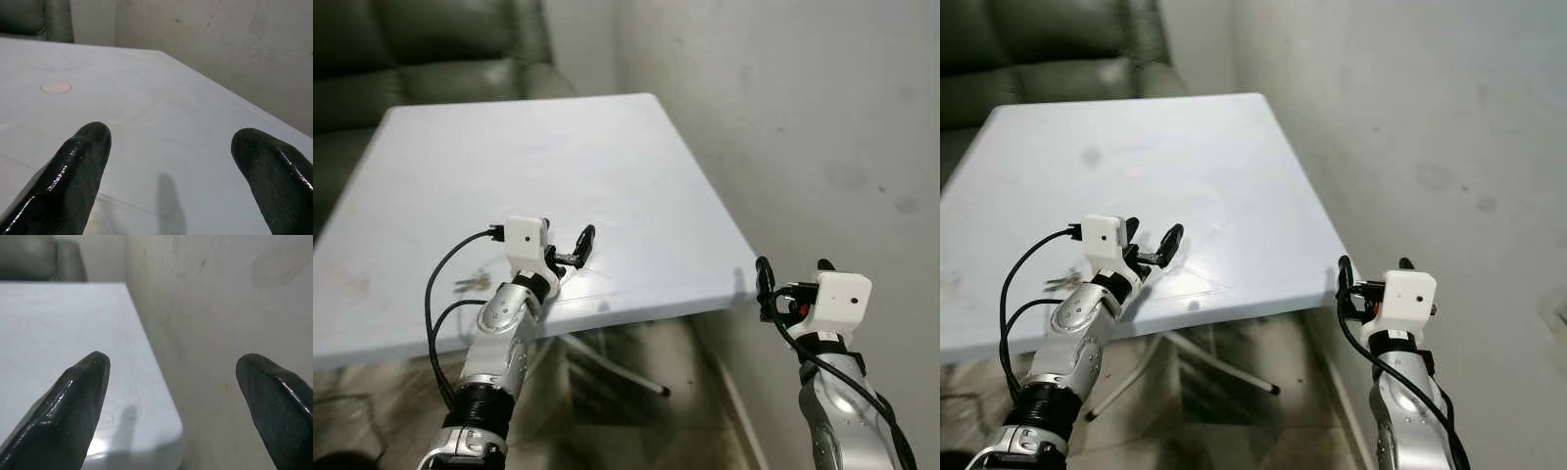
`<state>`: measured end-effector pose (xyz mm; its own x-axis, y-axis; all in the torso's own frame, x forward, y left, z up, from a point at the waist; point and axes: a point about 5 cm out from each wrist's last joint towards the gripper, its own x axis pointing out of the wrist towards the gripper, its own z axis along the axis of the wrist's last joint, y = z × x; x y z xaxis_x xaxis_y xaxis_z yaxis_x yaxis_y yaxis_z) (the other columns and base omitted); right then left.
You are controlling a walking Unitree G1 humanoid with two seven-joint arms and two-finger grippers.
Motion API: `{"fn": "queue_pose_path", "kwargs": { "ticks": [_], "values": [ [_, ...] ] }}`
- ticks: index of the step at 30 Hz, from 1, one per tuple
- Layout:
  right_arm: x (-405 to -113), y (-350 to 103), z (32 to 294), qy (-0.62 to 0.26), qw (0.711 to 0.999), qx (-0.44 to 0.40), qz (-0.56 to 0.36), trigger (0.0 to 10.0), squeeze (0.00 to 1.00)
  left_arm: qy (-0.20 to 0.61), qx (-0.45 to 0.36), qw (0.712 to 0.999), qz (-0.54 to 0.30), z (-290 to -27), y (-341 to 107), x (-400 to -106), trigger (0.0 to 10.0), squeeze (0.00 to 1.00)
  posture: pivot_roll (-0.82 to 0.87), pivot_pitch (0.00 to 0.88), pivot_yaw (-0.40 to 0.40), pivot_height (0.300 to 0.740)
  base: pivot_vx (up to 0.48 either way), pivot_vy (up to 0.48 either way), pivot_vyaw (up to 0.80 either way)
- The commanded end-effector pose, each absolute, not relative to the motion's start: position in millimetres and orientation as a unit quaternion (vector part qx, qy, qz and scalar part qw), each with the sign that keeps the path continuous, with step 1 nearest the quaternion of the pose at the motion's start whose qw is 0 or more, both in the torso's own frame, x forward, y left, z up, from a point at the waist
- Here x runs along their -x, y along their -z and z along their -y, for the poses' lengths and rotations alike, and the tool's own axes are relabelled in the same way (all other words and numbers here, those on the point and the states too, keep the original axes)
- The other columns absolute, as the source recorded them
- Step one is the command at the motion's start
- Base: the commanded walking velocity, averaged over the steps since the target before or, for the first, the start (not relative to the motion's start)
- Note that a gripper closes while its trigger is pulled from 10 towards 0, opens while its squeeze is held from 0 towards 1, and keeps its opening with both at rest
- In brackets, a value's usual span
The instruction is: Hang keys on a hook
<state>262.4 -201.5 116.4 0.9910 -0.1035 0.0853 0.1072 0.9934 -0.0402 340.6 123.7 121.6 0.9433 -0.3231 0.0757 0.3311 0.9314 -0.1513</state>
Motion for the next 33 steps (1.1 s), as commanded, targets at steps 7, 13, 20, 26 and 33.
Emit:
{"fn": "queue_pose_path", "kwargs": {
  "ticks": [7,13,20,26,33],
  "values": [
    [-266.0,-120.3,198.9,0.047,0.997,0.015,0.051,10.0,0.00,0.160,0.067,0.984,0.027,-129.4,-125.3,-343.5,10.0,0.00,-0.01,0.048,0.000,0.740,0.000,0.000,0.80],
    [-265.6,-121.4,201.3,0.052,0.997,0.002,0.057,10.0,0.00,0.161,0.066,0.984,0.027,-128.4,-125.8,-343.9,10.0,0.00,-0.01,0.046,0.001,0.740,0.000,0.000,0.13],
    [-264.3,-120.3,200.8,0.050,0.997,-0.001,0.058,10.0,0.00,0.163,0.066,0.984,0.023,-128.9,-125.0,-344.6,10.0,0.00,-0.01,0.040,0.005,0.740,0.000,0.000,0.00],
    [-263.4,-122.1,198.4,0.041,0.997,-0.012,0.065,10.0,0.00,0.166,0.054,0.985,0.019,-127.4,-123.6,-344.6,10.0,0.00,-0.02,0.039,0.006,0.740,0.000,0.090,0.00],
    [-263.7,-121.5,198.4,0.043,0.997,-0.011,0.063,10.0,0.00,0.167,0.053,0.984,0.017,-127.3,-122.6,-344.0,10.0,0.00,-0.01,0.043,0.006,0.740,0.000,0.350,0.00]
  ]
}}
